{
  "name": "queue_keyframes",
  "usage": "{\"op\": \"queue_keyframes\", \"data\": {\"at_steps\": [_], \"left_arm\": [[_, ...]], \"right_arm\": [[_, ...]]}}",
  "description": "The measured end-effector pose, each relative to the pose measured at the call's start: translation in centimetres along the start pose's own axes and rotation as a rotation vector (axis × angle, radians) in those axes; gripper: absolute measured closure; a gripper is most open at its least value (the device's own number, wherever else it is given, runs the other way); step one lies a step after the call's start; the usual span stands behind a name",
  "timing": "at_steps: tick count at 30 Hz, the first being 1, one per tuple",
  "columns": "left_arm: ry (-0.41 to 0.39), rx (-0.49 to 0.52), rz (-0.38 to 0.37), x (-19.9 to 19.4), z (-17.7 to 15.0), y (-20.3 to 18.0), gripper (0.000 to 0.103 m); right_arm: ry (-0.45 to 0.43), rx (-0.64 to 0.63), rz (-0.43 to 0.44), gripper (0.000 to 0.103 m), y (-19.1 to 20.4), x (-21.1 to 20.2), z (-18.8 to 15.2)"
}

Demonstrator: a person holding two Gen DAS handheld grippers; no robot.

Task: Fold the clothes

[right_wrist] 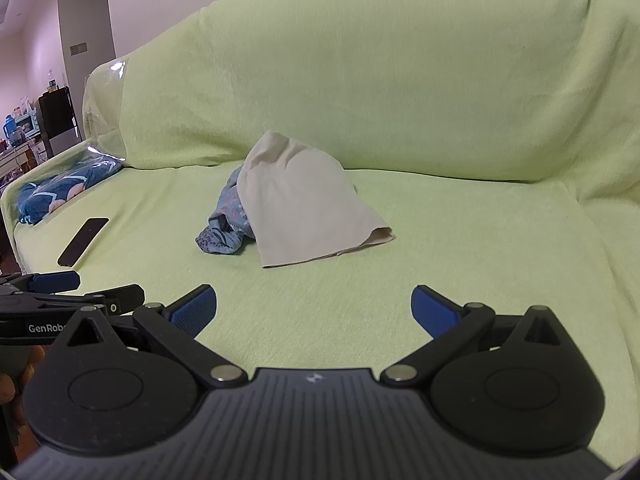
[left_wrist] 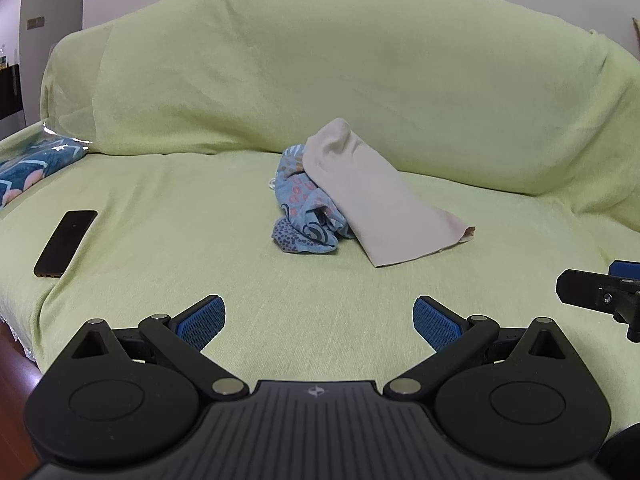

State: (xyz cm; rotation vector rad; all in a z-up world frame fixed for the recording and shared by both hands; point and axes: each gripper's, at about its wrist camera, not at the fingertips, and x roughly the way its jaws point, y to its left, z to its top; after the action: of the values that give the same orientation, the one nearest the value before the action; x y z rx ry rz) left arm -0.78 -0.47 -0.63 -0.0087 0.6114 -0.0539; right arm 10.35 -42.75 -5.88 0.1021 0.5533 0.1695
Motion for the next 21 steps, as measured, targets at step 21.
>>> {"op": "queue_keyframes", "data": {"at_steps": [21], "left_arm": [[0.038,0.012,0.004,2.2,-0.7,-1.0,0.0]], "right_arm": [[0.034,0.018,0.001,0.0,-0.8,2.1,-0.4]]}}
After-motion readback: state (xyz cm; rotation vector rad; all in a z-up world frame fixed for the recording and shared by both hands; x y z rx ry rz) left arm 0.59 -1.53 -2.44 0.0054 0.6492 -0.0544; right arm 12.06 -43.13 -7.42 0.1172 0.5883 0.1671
